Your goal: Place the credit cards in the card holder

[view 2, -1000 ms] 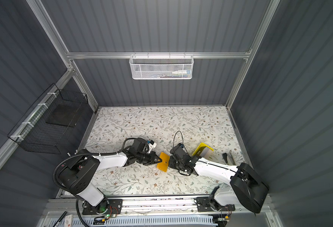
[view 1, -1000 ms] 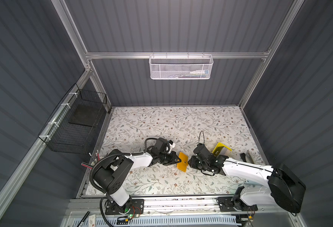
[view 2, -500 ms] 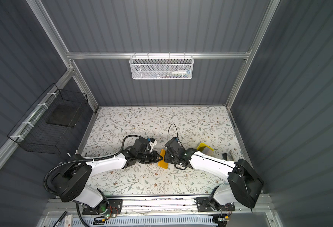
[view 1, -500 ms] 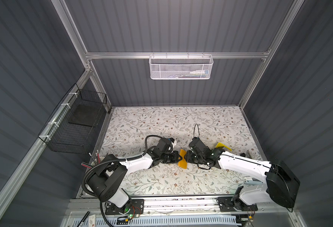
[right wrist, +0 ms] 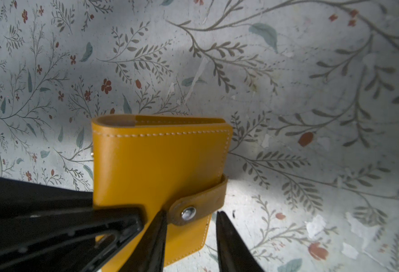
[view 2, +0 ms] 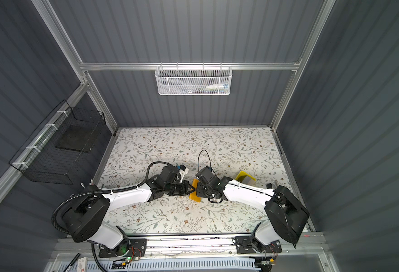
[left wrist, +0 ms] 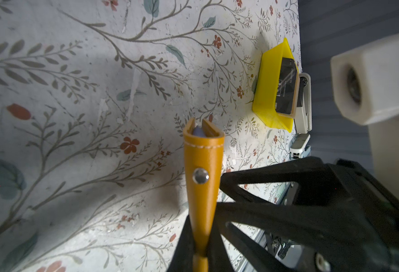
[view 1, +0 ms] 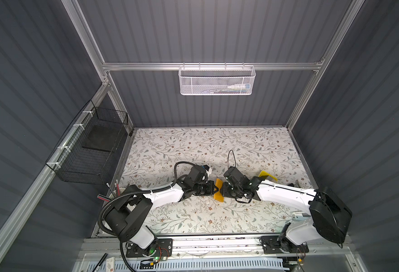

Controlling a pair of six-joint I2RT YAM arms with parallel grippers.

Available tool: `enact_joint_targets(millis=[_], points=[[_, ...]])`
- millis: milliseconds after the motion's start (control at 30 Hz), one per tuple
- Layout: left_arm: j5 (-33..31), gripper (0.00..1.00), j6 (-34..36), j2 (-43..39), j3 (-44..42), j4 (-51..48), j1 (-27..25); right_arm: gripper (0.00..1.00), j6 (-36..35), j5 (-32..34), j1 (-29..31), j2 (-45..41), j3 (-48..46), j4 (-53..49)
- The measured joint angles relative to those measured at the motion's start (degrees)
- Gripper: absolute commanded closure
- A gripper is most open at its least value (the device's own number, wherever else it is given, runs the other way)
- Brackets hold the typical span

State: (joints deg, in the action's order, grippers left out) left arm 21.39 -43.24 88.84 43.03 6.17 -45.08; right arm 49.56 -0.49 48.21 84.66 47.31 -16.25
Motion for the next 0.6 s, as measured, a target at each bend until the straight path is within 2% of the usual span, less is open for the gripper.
enact_joint_targets(millis=[600], points=[[-0.81,0.94,0.28,0.00,0.37,-0.24,-0.63,0.82,0.26,3.58,1.03,0.70,2.78,-4.11]])
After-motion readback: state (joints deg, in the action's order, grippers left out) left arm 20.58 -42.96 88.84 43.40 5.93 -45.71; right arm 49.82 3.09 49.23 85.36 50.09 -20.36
